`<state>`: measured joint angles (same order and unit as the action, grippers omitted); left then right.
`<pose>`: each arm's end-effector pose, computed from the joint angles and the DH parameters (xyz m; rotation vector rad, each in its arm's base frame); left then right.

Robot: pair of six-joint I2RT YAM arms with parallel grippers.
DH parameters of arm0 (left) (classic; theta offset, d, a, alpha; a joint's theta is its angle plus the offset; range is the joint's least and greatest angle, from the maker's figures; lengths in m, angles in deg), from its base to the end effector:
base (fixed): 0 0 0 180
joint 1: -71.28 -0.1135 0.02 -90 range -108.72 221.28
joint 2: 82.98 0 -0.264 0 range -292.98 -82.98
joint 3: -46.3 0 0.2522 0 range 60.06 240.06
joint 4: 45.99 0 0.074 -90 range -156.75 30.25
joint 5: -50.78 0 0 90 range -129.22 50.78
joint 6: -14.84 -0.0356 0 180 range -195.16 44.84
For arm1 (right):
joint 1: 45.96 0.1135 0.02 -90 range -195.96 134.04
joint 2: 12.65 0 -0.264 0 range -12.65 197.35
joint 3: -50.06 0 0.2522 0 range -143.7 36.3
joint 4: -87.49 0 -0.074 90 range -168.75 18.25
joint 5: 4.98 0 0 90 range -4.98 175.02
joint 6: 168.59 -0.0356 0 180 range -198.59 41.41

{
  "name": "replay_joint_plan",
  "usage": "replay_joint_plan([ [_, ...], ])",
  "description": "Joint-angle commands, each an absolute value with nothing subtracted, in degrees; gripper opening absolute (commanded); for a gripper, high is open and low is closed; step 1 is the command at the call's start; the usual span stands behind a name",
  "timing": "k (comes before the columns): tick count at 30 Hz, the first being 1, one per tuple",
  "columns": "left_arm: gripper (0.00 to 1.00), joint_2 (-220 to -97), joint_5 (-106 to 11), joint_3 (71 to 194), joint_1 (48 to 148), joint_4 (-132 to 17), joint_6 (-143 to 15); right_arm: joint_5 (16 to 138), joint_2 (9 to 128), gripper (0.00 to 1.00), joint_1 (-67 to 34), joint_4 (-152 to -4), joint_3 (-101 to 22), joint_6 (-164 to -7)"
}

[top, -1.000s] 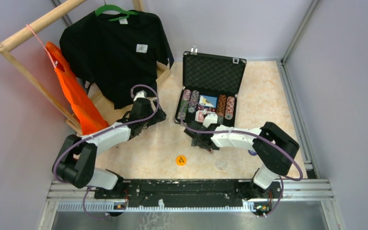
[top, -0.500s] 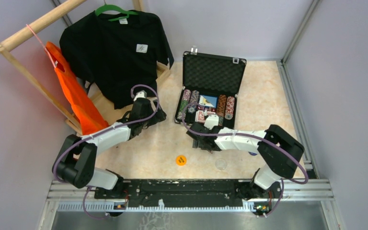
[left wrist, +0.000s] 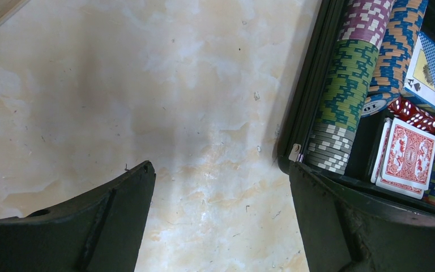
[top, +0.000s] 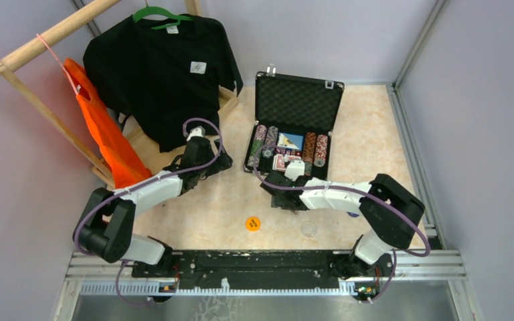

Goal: Pack up texas hold em set

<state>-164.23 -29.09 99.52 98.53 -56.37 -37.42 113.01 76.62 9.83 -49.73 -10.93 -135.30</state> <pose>0.2588 -0.1263 0.1882 -0.3030 2.2418 -0.4179 0.1673 0.2163 0.1583 0.1268 2.5562 0.0006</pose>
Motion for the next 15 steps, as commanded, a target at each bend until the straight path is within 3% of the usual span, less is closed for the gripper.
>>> replay_joint_plan([
  [1, 0.93, -164.21, -29.73, 101.24, 98.54, -56.89, -37.54, 112.33, 78.07, 0.65, 10.55, -50.1, -11.16, -135.09],
  [15, 0.93, -164.18, -29.74, 101.24, 98.57, -56.91, -37.6, 114.35, 77.27, 0.58, 10.66, -48.4, -12.36, -134.16],
])
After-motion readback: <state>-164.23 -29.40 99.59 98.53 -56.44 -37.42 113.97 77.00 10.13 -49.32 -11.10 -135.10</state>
